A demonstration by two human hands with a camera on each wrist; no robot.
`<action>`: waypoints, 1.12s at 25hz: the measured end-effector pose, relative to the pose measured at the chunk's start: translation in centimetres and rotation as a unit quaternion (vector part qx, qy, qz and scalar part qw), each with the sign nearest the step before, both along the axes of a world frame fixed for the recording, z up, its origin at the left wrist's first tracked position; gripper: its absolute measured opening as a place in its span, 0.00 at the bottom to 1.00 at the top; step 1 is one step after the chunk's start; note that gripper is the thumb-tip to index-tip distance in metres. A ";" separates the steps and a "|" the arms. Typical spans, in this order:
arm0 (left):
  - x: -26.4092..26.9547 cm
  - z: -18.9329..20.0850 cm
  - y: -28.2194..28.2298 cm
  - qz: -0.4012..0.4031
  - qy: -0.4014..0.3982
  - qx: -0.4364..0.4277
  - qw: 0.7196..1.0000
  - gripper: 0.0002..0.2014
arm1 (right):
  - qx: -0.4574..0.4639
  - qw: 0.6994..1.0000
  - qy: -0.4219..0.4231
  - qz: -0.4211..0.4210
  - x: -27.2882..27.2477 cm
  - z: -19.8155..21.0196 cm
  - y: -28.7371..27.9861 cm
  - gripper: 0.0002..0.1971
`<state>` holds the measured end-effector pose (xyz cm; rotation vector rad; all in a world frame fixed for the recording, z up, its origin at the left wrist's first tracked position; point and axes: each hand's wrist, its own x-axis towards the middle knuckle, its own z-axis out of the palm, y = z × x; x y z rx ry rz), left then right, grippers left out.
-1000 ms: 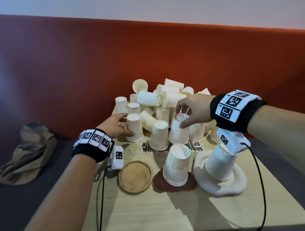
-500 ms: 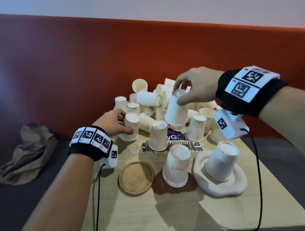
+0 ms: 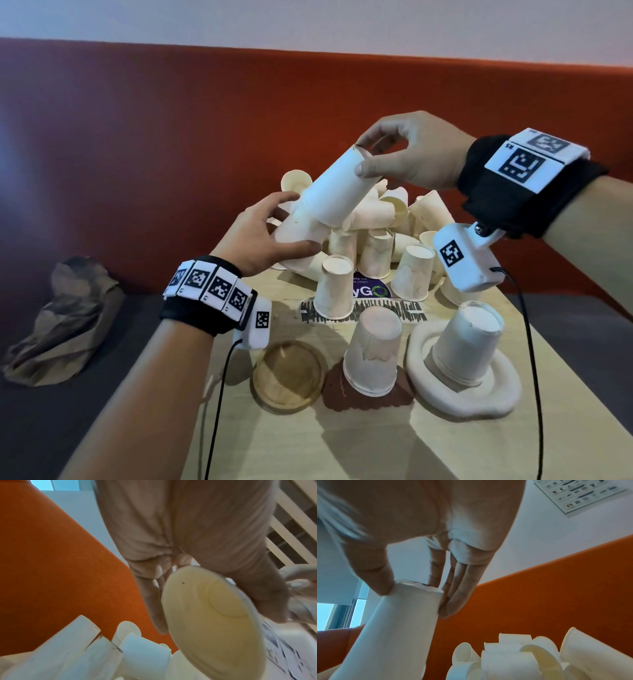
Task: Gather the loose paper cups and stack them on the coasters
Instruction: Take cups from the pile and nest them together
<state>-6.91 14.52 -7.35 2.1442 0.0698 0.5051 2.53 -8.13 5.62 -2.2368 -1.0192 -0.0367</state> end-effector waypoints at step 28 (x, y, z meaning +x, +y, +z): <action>-1.4 1.6 3.2 -0.079 0.299 0.152 0.939 0.47 | -0.276 0.949 -0.050 0.147 -6.3 -5.3 4.4 0.21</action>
